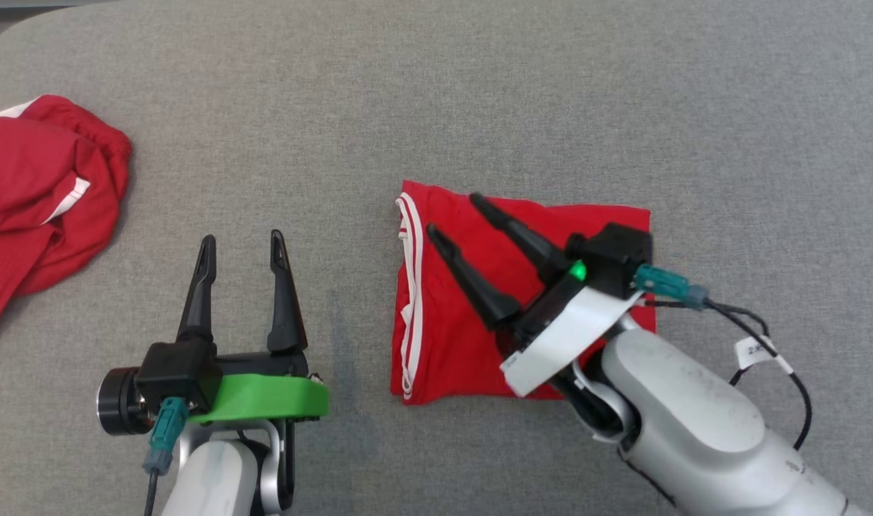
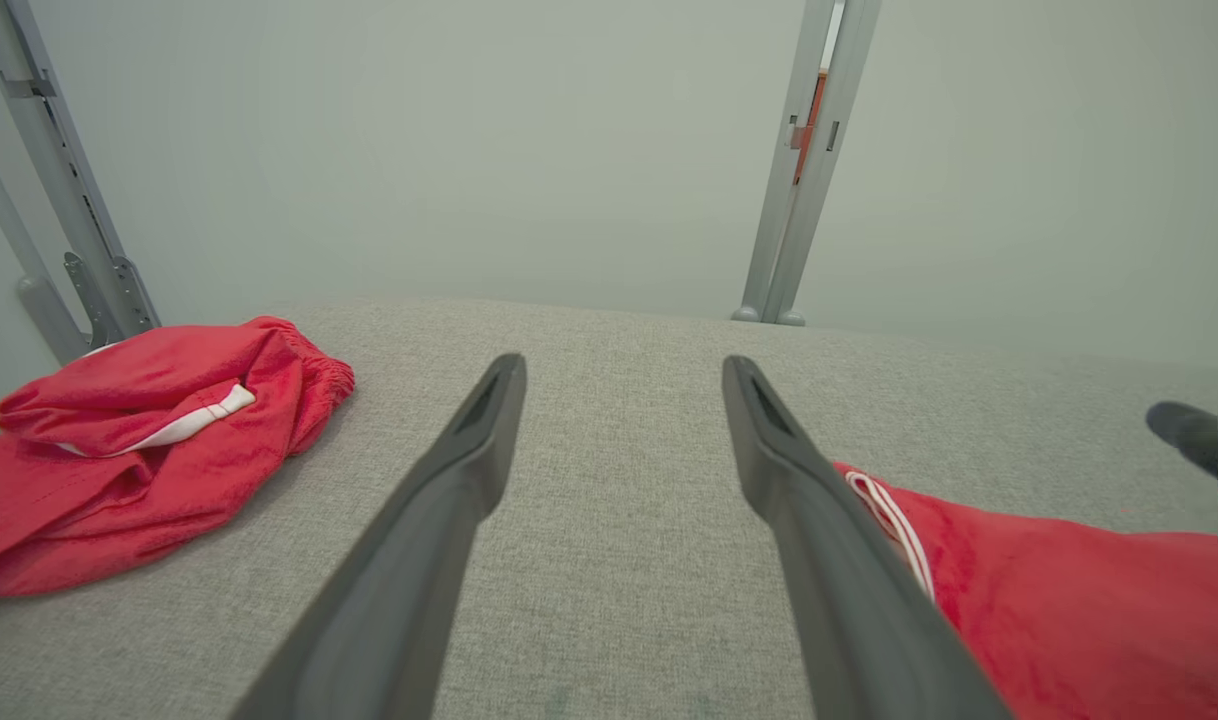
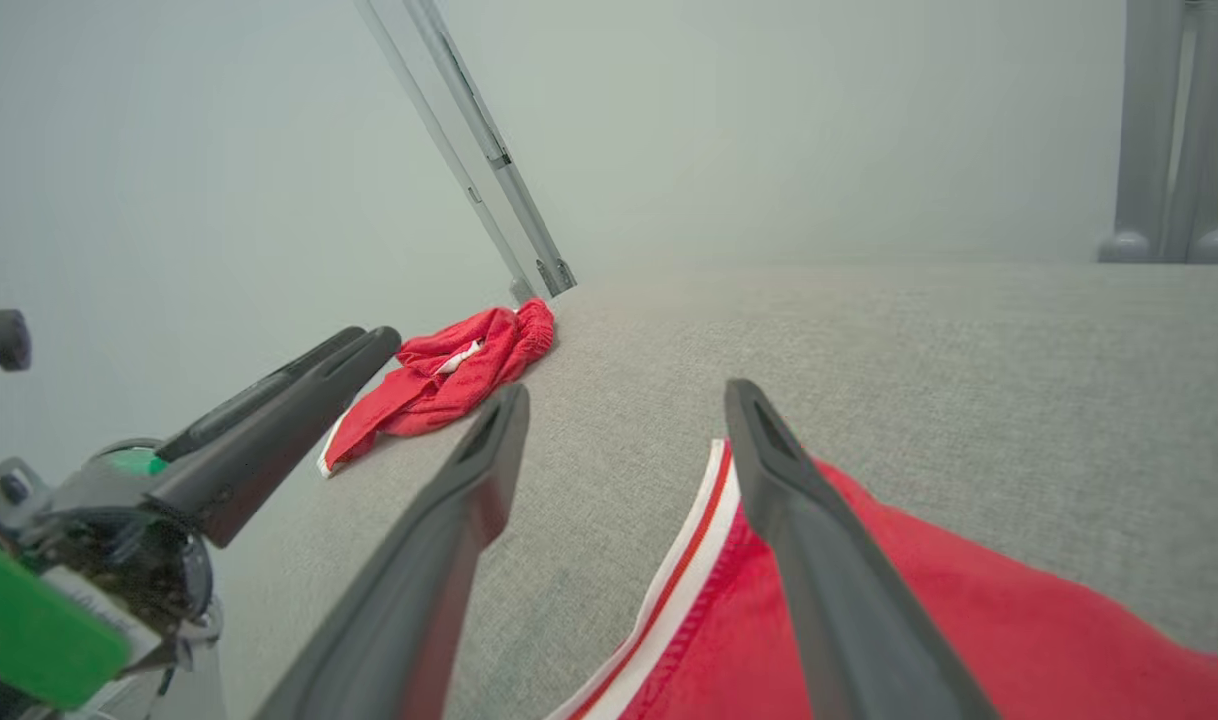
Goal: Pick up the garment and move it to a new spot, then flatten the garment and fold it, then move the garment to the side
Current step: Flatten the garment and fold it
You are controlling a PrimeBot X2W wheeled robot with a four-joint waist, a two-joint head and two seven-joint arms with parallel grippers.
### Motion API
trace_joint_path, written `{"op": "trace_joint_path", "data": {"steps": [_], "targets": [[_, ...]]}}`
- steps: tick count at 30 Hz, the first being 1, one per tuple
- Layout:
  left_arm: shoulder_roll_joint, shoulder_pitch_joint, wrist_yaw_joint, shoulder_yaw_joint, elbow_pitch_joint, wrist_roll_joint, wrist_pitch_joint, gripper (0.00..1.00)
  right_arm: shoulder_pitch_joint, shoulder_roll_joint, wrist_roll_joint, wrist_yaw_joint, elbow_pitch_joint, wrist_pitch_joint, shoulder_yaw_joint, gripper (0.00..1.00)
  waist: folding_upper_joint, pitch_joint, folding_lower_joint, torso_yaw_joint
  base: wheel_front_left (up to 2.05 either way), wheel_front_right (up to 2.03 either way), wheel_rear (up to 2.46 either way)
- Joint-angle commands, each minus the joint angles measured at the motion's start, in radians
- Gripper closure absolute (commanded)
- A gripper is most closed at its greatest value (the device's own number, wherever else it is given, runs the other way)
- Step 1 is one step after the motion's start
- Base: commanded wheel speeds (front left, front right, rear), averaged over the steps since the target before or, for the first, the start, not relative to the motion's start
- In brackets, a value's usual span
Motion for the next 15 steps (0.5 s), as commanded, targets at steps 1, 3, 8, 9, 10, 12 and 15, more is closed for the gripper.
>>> {"op": "trace_joint_path", "data": {"steps": [1, 3, 8, 9, 10, 12, 15], "targets": [[0.0, -0.014, -0.006, 0.005, 0.001, 0.009, -0.003, 0.0, 0.007, -0.018, -0.035, 0.0, -0.032, -0.007, -0.044, 0.0, 0.0, -0.003, 0.0, -0.004, 0.0, 0.0, 0.0], [0.004, -0.008, -0.007, 0.011, 0.0, 0.014, -0.003, 0.0, 0.039, -0.029, -0.081, 0.0, -0.102, -0.008, -0.133, 0.0, 0.0, -0.006, 0.0, -0.011, 0.0, 0.0, 0.0], [0.017, 0.01, -0.004, 0.026, 0.0, 0.024, -0.003, 0.0, 0.155, -0.075, -0.18, 0.0, -0.228, -0.008, -0.347, 0.0, 0.0, -0.025, 0.0, -0.035, 0.0, 0.0, 0.0], [0.02, 0.014, -0.002, 0.029, -0.001, 0.024, -0.003, 0.0, 0.181, -0.084, -0.195, 0.0, -0.239, -0.008, -0.382, 0.0, 0.0, -0.03, 0.0, -0.041, 0.0, 0.0, 0.0], [0.024, 0.021, -0.002, 0.033, 0.0, 0.024, -0.003, 0.0, 0.212, -0.097, -0.211, 0.0, -0.254, -0.008, -0.423, 0.0, 0.0, -0.037, 0.0, -0.046, 0.0, 0.0, 0.0], [0.03, 0.027, -0.001, 0.04, 0.0, 0.023, -0.003, 0.0, 0.27, -0.115, -0.233, 0.0, -0.271, -0.008, -0.496, 0.0, 0.0, -0.049, 0.0, -0.058, 0.0, 0.0, 0.0], [0.038, 0.044, 0.001, 0.047, 0.001, 0.02, -0.003, 0.0, 0.352, -0.132, -0.265, 0.0, -0.291, -0.008, -0.586, 0.0, 0.0, -0.071, 0.0, -0.072, 0.0, 0.0, 0.0]]}}
